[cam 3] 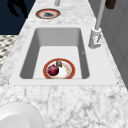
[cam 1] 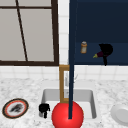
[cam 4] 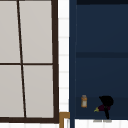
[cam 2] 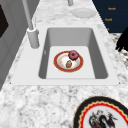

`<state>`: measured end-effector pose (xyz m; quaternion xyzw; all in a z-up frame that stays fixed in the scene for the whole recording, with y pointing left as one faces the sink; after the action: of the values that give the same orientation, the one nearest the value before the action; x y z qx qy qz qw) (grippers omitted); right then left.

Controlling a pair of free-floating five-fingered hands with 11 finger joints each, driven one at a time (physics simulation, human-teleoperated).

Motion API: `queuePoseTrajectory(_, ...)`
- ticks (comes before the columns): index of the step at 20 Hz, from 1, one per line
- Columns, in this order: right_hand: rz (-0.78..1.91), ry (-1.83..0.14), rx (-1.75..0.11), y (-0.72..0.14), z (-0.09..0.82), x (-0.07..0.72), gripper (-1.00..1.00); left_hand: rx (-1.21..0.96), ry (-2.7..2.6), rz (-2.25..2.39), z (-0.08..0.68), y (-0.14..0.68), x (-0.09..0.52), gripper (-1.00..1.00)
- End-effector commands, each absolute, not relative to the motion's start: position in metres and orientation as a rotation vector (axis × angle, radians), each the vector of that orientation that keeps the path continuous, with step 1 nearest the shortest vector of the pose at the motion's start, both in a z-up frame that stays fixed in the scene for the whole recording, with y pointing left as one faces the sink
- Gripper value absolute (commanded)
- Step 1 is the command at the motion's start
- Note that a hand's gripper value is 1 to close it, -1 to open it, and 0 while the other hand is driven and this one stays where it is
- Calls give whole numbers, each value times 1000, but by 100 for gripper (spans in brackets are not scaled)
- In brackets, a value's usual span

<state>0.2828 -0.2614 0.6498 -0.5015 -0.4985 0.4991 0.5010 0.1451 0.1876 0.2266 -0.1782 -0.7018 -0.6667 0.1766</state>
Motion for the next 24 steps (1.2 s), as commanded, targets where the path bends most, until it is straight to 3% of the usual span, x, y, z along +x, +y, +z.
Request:
queuePoseTrajectory(1,1263,-1112,-1120,-262,647,289,-100,-505,-1987,-1888,227,188,145,0)
queuePoseTrajectory(24,1267,-1095,-1138,-264,616,342,-100,-505,-1987,-1888,227,188,145,0)
